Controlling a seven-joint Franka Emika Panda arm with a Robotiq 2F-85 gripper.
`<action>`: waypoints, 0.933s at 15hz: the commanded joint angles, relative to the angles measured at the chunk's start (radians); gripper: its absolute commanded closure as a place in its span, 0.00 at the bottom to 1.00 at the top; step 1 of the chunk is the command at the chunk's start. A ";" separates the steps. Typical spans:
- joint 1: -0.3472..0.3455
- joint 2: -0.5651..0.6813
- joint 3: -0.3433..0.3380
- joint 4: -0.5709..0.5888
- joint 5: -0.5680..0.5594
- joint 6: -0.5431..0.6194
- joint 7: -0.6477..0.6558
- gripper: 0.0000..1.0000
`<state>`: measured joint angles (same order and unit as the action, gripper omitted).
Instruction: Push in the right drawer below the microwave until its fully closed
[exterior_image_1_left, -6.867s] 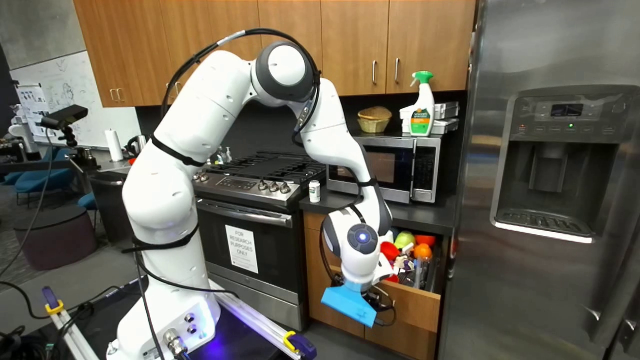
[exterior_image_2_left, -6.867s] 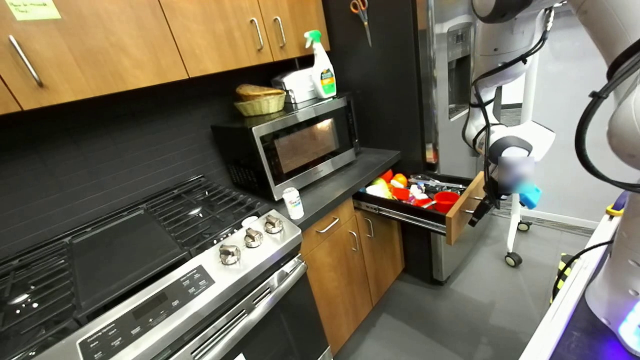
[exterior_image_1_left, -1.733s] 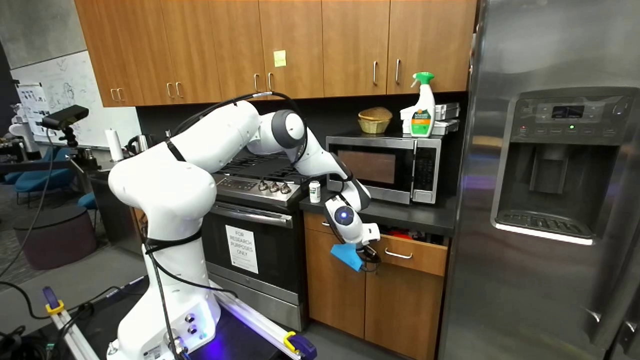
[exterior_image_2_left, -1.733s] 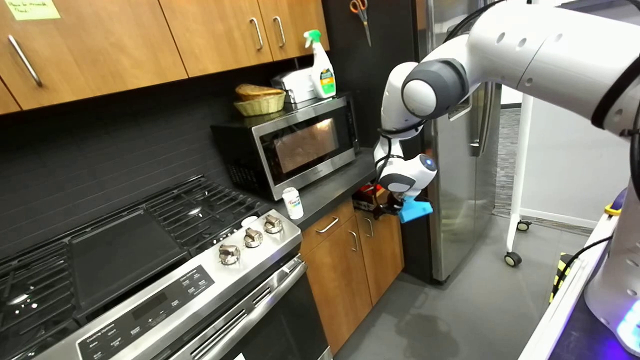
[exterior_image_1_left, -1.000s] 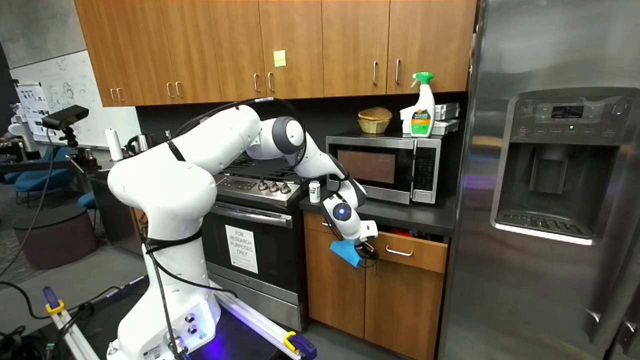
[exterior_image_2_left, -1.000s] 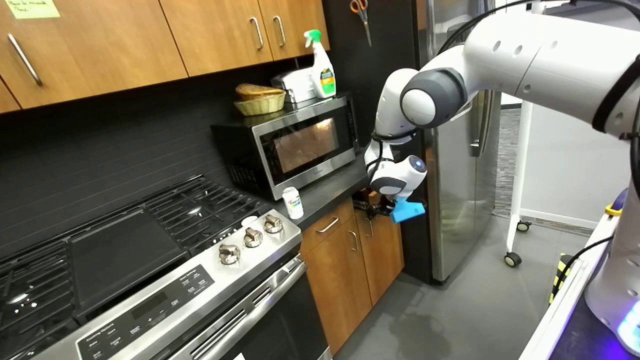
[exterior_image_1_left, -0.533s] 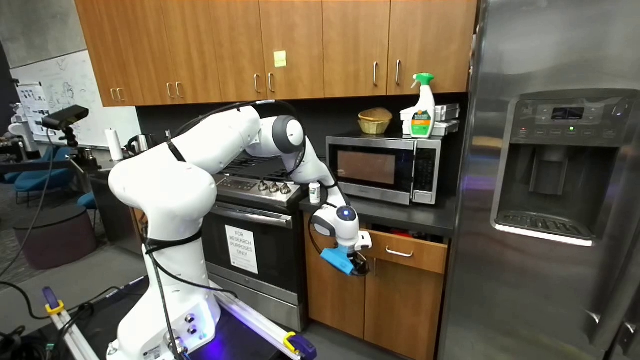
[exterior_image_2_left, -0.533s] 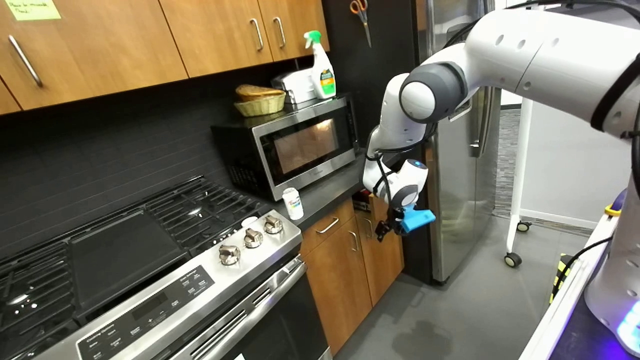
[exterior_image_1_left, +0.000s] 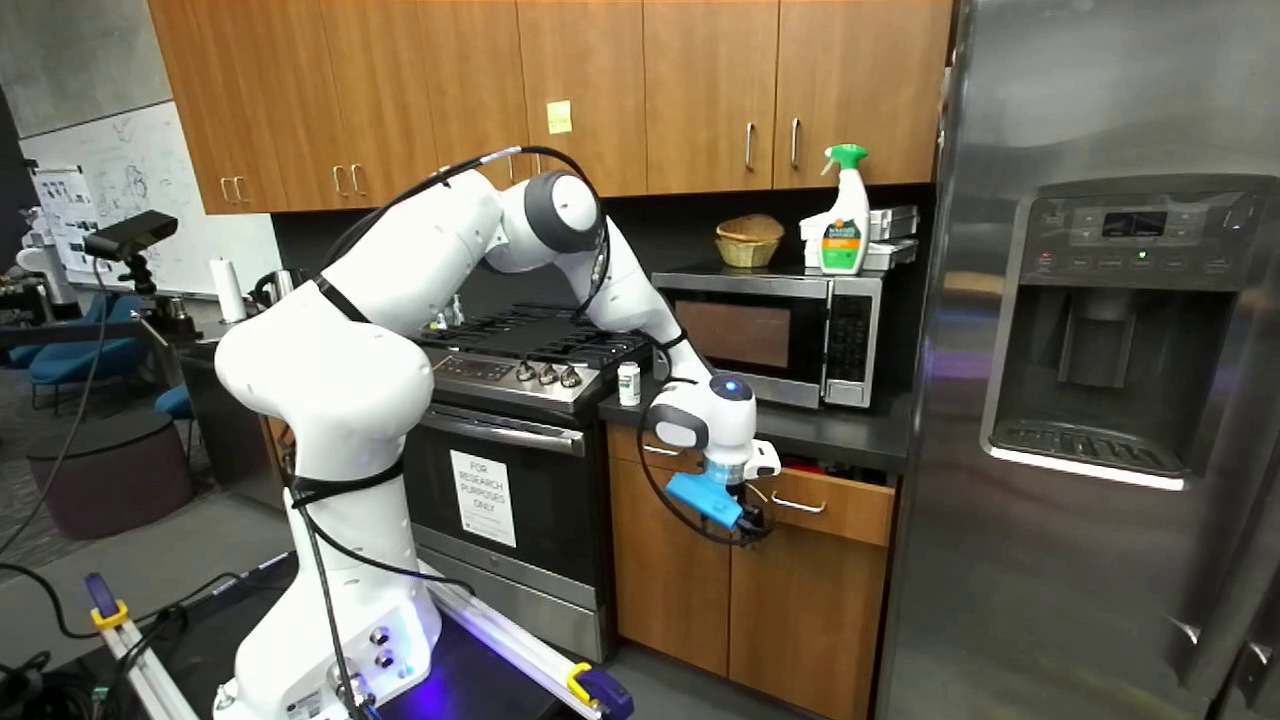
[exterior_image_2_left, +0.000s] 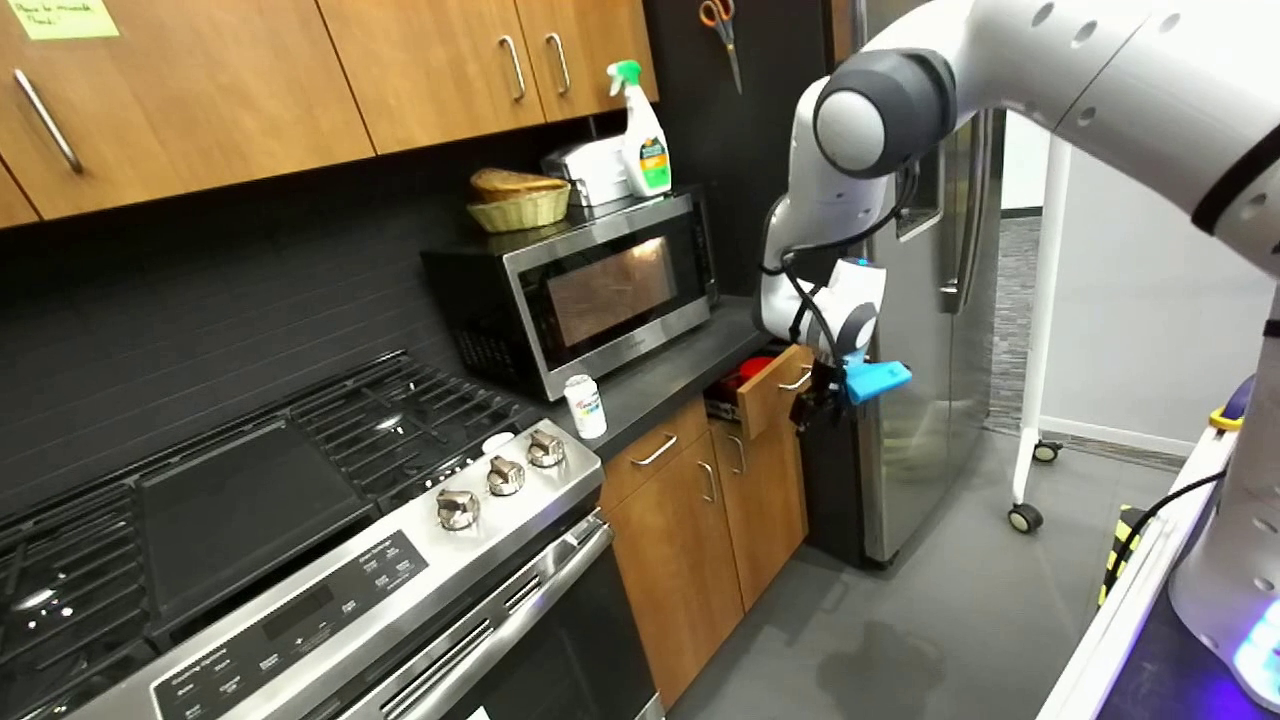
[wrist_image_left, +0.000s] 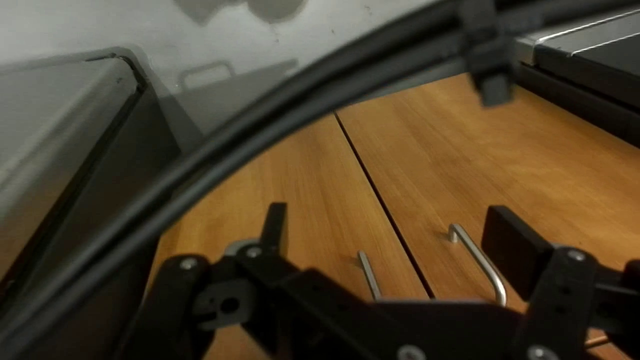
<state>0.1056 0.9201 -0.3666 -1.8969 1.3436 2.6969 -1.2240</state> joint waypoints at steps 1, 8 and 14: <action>0.048 -0.189 -0.098 -0.205 -0.144 -0.095 0.074 0.00; -0.156 -0.362 0.026 -0.358 -0.554 -0.119 0.198 0.00; -0.423 -0.279 0.295 -0.318 -0.539 -0.042 0.091 0.00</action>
<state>-0.2166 0.6022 -0.1830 -2.2287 0.7866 2.5947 -1.0753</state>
